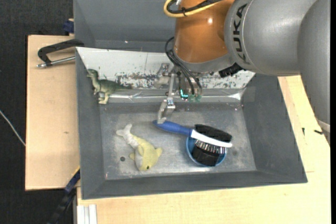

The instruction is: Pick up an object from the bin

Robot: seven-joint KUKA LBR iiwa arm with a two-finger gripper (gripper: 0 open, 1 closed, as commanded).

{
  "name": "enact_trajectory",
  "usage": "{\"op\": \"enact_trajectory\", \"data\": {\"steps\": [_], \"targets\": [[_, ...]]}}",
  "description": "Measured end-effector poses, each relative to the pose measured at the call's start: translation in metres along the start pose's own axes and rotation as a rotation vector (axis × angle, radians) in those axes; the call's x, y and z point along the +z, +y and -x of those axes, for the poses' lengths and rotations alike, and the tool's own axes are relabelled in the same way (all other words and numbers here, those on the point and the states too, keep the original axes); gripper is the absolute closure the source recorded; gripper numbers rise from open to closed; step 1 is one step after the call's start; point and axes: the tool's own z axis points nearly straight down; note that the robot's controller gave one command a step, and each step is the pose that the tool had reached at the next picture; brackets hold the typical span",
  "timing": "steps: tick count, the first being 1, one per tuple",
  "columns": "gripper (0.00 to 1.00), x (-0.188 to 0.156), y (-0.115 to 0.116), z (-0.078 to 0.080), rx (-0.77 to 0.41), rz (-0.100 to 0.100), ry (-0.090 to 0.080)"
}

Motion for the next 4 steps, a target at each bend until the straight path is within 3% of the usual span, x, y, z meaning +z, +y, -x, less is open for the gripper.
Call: {"op": "enact_trajectory", "data": {"steps": [1,2,3,4], "targets": [[0.0,0.093,-0.067,-0.001,0.192,0.002,-0.015],[0.0,0.074,-0.083,-0.033,0.356,0.002,-0.006],[0.0,0.057,-0.102,-0.054,0.476,0.002,-0.007],[0.0,0.102,-0.09,-0.071,0.719,0.01,-0.012]]}}
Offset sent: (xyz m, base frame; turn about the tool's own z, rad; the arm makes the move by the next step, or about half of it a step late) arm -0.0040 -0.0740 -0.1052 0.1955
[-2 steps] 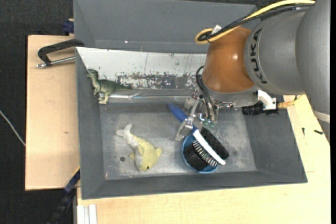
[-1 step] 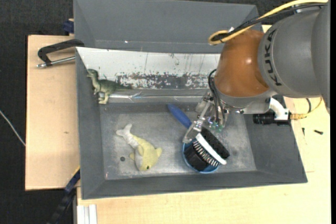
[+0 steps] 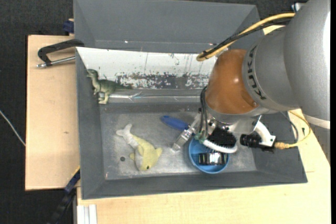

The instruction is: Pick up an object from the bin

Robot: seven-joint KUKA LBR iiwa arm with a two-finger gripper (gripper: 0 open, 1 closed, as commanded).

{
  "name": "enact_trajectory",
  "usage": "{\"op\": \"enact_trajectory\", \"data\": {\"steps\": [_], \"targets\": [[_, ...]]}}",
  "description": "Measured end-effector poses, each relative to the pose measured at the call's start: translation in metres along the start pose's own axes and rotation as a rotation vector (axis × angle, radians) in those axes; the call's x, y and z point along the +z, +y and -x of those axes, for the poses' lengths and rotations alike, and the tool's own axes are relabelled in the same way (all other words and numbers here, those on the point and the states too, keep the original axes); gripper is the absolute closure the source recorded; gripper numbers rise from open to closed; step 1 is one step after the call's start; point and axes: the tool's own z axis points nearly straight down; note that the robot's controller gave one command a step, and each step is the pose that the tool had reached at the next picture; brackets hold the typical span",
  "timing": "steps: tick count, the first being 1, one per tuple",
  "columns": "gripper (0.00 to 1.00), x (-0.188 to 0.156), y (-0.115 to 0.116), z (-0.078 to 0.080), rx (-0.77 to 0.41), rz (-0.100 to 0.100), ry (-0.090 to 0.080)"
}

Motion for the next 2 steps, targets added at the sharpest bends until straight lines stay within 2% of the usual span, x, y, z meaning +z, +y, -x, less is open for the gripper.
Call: {"op": "enact_trajectory", "data": {"steps": [1,2], "targets": [[0.0,-0.0009,0.0019,-0.0001,-0.003,-0.005,-0.001],[1.0,-0.0041,0.0036,-0.0016,-0.004,-0.005,0.008]]}}
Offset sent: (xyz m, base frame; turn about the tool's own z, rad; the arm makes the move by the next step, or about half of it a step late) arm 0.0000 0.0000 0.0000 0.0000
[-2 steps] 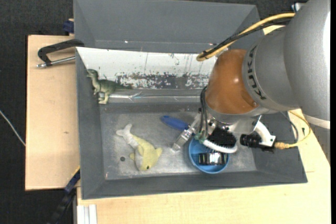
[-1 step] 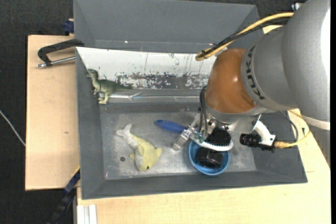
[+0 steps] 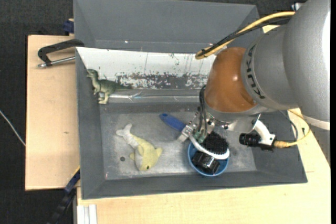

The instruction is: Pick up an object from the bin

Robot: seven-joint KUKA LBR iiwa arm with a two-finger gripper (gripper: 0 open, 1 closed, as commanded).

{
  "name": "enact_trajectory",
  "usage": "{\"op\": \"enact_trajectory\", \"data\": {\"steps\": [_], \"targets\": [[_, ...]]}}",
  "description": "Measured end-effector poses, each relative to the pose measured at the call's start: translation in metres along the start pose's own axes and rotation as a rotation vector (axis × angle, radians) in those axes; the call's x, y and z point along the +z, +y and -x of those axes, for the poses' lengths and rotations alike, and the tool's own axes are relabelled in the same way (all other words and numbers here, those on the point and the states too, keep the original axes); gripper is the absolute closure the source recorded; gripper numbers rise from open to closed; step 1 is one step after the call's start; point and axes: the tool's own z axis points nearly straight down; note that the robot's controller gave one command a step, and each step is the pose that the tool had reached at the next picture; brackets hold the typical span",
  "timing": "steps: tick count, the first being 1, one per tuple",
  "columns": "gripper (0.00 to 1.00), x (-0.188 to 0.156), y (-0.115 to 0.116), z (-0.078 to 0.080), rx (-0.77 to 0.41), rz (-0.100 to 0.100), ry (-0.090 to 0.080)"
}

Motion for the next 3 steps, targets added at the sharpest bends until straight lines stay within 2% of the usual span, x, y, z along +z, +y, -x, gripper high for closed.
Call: {"op": "enact_trajectory", "data": {"steps": [1,3], "targets": [[1.0,-0.041,0.002,0.0,-0.003,0.002,-0.011],[1.0,-0.122,0.005,0.001,-0.008,0.002,-0.012]]}}
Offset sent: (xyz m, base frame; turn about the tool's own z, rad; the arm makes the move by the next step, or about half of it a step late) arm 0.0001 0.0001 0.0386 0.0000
